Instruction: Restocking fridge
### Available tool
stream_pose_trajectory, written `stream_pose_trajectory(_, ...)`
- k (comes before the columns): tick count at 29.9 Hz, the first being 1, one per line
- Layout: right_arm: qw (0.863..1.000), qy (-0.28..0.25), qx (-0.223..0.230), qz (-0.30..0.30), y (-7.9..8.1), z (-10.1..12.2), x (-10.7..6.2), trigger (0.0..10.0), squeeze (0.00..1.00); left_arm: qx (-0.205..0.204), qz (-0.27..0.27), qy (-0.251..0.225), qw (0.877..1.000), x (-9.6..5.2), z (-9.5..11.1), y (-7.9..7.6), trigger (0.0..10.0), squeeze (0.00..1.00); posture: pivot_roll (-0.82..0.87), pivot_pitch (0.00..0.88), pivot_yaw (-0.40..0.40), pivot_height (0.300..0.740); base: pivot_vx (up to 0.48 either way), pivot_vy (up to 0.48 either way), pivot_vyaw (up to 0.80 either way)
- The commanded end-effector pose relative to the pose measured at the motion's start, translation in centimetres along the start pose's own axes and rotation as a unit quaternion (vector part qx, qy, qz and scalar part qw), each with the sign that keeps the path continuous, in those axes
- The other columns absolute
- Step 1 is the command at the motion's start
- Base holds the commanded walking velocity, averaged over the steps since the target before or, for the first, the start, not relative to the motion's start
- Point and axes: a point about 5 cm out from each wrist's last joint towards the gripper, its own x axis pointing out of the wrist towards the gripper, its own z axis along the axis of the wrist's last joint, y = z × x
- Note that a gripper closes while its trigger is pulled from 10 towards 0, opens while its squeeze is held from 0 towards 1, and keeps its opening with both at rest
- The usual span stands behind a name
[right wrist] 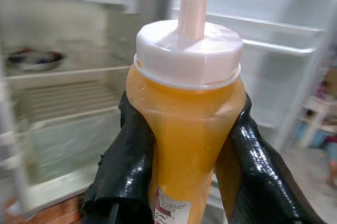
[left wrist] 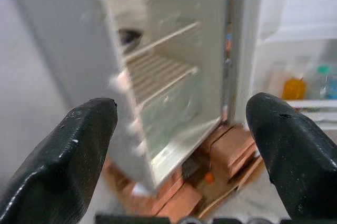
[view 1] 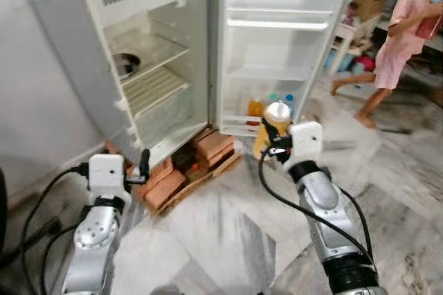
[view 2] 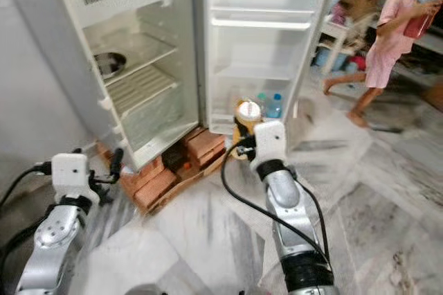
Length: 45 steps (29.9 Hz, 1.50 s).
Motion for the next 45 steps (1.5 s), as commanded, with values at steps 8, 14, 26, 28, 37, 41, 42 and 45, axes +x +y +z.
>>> stream_pose_trajectory(8, 1.0, -0.002, 0.007, -0.014, -0.9, 0.0, -0.4, 10.0, 0.0, -0.006, -0.002, -0.017, 1.0, 0.0, 0.4, -1.1, 10.0, 0.0, 0.09, 0.013, -0.016, 0.74, 0.322, 0.153, -0.35)
stream_pose_trajectory(14, 1.0, -0.008, -0.007, 0.01, -0.2, 0.2, -0.1, 10.0, 0.0, -0.002, 0.018, -0.015, 1.0, 0.0, 0.4, -0.4, 10.0, 0.0, 0.1, 0.018, -0.022, 0.74, 0.0, 0.0, 0.0)
stream_pose_trajectory(26, 1.0, -0.01, -0.007, 0.011, 0.0, 0.3, 0.2, 10.0, 0.0, 0.007, -0.003, -0.027, 1.0, -0.2, 0.7, -0.9, 10.0, 0.0, 0.1, 0.031, -0.014, 0.74, 0.095, 0.0, 0.0)
stream_pose_trajectory(28, 1.0, -0.007, -0.006, 0.007, -0.2, 0.2, 0.1, 10.0, 0.0, 0.009, 0.0, -0.028, 1.0, -0.2, 0.6, -0.9, 10.0, 0.0, 0.1, 0.031, -0.013, 0.74, 0.307, 0.0, 0.0)
stream_pose_trajectory(37, 1.0, -0.003, -0.011, 0.0, -0.6, 0.0, -0.1, 10.0, 0.0, 0.01, -0.003, -0.027, 1.0, -0.2, 0.6, -0.9, 10.0, 0.0, 0.1, 0.034, -0.011, 0.74, 0.321, 0.0, 0.0)
stream_pose_trajectory(41, 1.0, -0.001, -0.01, -0.001, -0.7, -0.1, -0.2, 10.0, 0.0, 0.009, -0.003, -0.028, 1.0, -0.2, 0.6, -0.9, 10.0, 0.0, 0.1, 0.035, -0.01, 0.74, 0.322, 0.0, 0.0)
stream_pose_trajectory(42, 1.0, -0.001, -0.01, -0.001, -0.7, -0.1, -0.2, 10.0, 0.0, 0.009, -0.003, -0.028, 1.0, -0.2, 0.6, -0.9, 10.0, 0.0, 0.1, 0.035, -0.01, 0.74, 0.322, 0.0, 0.0)
stream_pose_trajectory(45, 1.0, 0.001, -0.006, -0.003, -0.8, -0.2, -0.5, 10.0, 0.0, 0.011, 0.0, -0.027, 1.0, -0.4, 0.6, -0.7, 10.0, 0.0, 0.1, 0.036, -0.01, 0.74, 0.321, 0.0, 0.0)
